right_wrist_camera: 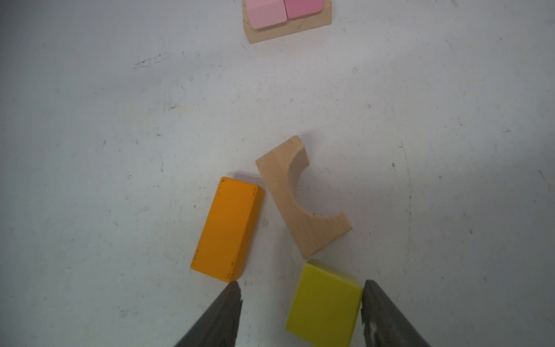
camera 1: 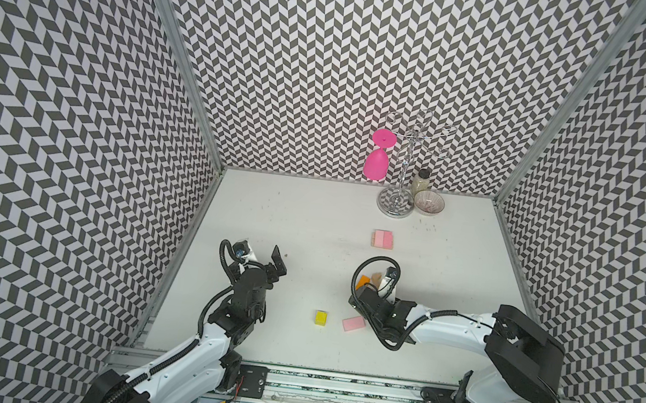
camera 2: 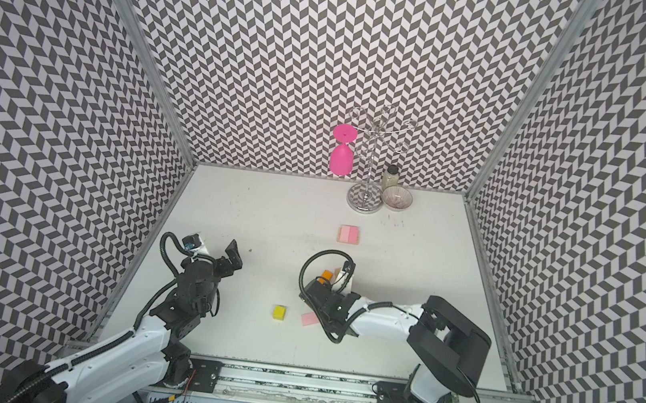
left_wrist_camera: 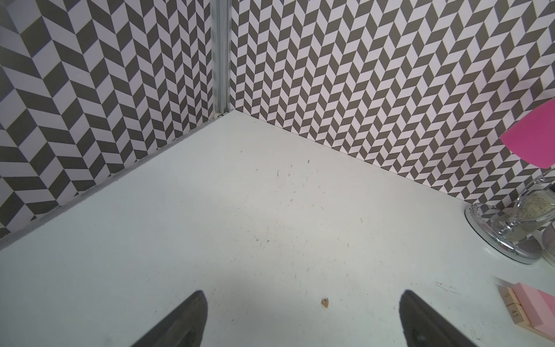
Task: Build the wood block tower
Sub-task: 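Close the right gripper on the yellow cube beside the arch and lift it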
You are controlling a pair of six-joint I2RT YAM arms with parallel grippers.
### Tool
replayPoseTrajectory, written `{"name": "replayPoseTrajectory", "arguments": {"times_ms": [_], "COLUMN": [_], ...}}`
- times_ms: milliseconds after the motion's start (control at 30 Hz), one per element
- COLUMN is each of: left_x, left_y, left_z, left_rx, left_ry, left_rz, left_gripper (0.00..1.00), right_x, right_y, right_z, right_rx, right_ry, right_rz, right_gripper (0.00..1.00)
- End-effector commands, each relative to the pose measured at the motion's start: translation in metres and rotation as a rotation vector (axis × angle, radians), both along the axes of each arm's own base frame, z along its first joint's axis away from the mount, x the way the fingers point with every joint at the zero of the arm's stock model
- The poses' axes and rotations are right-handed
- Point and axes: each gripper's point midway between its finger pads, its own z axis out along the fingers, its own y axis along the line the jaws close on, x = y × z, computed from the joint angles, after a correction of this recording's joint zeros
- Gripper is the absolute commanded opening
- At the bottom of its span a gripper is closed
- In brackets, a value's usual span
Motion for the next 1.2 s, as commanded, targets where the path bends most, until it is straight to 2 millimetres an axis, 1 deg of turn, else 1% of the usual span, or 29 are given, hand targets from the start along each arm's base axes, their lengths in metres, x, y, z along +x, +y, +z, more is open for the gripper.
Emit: {"name": "replayPoseTrajectory", "arguments": {"times_ms": [0,67,100,133,167,200,300,367,467,600,667,767,900,967,1000,1033,1067,1133,1167], "left_x": [0.004,0.004,0.004,0.005,0.005,0.006,0.006,0.005,0.004,0.005,0.005,0.005,0.005,0.006,0.006,0.005,0.004,-0.002,-0.006], "left_y": [-0.003,-0.003,-0.003,-0.004,-0.004,-0.004,-0.005,-0.005,-0.004,-0.005,-0.005,-0.005,-0.006,-0.013,-0.020,-0.029,-0.039,-0.063,-0.072], "left_z": [0.017,0.017,0.017,0.017,0.016,0.016,0.017,0.017,0.017,0.016,0.017,0.017,0.017,0.019,0.021,0.023,0.025,0.031,0.034], "left_rx": [-0.026,-0.027,-0.026,-0.024,-0.022,-0.021,-0.021,-0.023,-0.025,-0.022,-0.022,-0.024,-0.023,-0.023,-0.019,-0.006,0.003,0.022,0.035], "left_ry": [-0.048,-0.050,-0.048,-0.044,-0.041,-0.038,-0.038,-0.042,-0.045,-0.041,-0.043,-0.045,-0.044,-0.050,-0.063,-0.078,-0.093,-0.147,-0.182], "left_rz": [-0.003,-0.003,-0.004,-0.005,-0.006,-0.006,-0.009,-0.011,-0.007,-0.012,-0.011,-0.013,-0.015,-0.058,-0.103,-0.158,-0.212,-0.350,-0.400], "left_gripper": [1.00,1.00,1.00,1.00,1.00,1.00,1.00,1.00,1.00,1.00,1.00,1.00,1.00,1.00,1.00,1.00,1.00,1.00,1.00], "right_x": [0.005,0.004,0.005,0.004,0.004,0.005,0.005,0.004,0.003,0.005,0.006,0.007,0.011,0.018,0.024,0.031,0.038,0.057,0.067], "right_y": [-0.003,-0.004,-0.005,-0.006,-0.006,-0.006,-0.006,-0.006,-0.006,-0.010,-0.014,-0.017,-0.018,-0.023,-0.024,-0.022,-0.020,-0.021,-0.027], "right_z": [0.002,0.002,0.002,0.000,-0.002,-0.005,-0.014,-0.015,-0.011,-0.001,0.008,0.025,0.053,0.065,0.072,0.077,0.080,0.087,0.091], "right_rx": [0.026,0.026,0.024,0.022,0.021,0.021,0.014,0.009,0.006,-0.006,-0.015,-0.011,0.003,-0.002,0.004,0.020,0.033,0.059,0.060], "right_ry": [-0.019,-0.019,-0.019,-0.016,-0.017,-0.014,0.007,0.015,0.025,0.005,-0.015,-0.048,-0.101,-0.147,-0.178,-0.189,-0.190,-0.186,-0.191], "right_rz": [-0.017,-0.019,-0.021,-0.020,-0.018,-0.016,-0.006,-0.002,0.002,0.001,-0.007,0.005,0.049,0.055,0.070,0.103,0.134,0.188,0.183], "right_gripper": [0.62,0.60,0.57,0.50,0.47,0.46,0.39,0.37,0.34,0.27,0.21,0.16,0.13,0.11,0.08,0.03,0.01,0.00,0.00]}}
